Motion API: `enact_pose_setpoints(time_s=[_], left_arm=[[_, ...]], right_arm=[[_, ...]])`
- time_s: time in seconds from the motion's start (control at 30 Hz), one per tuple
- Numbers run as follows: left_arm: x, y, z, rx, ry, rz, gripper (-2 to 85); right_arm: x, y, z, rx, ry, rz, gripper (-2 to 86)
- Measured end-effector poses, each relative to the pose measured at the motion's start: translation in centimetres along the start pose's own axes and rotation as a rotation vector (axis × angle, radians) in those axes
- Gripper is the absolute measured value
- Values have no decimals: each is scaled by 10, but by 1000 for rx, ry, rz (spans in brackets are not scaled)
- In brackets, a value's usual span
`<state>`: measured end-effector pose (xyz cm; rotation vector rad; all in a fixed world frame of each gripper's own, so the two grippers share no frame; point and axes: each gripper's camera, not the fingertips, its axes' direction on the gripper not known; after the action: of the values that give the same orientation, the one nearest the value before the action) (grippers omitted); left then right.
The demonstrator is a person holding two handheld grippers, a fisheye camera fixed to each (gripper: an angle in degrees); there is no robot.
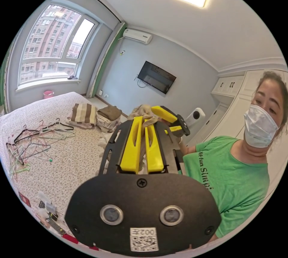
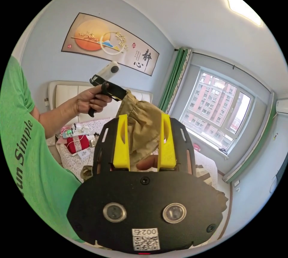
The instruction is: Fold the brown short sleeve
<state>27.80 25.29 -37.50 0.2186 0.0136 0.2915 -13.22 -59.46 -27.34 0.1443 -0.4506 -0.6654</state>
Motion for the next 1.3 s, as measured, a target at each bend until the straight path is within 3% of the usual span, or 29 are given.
enact_pose_setpoints(time_s=[0.17, 0.23, 0.37, 0.63, 0.87, 1.0, 1.23, 1.3], left_arm=[[-4, -13, 19, -42, 81, 26, -9], [-3, -19, 27, -76, 40, 40, -10], [-17, -21, 25, -67, -44, 22, -11], [-83, 23, -12, 77, -27, -102, 3], [-144, 91, -17, 13, -244, -285, 73], [-178, 106, 0, 20, -205, -342, 111], [-176, 65, 72, -173, -271, -123, 225], [-182, 58, 110, -318, -287, -69, 272]], right_arm=[[-20, -1, 24, -123, -47, -155, 129], [-28, 3, 33, -164, 54, -221, 48], [1, 4, 31, -222, -22, -146, 25], [87, 25, -7, -74, -124, 133, 9], [121, 51, -24, 32, -241, 192, 5], [130, 64, -32, 57, -309, 180, 5], [139, 90, -47, 57, -347, 174, 4], [141, 97, -51, 62, -344, 189, 4]])
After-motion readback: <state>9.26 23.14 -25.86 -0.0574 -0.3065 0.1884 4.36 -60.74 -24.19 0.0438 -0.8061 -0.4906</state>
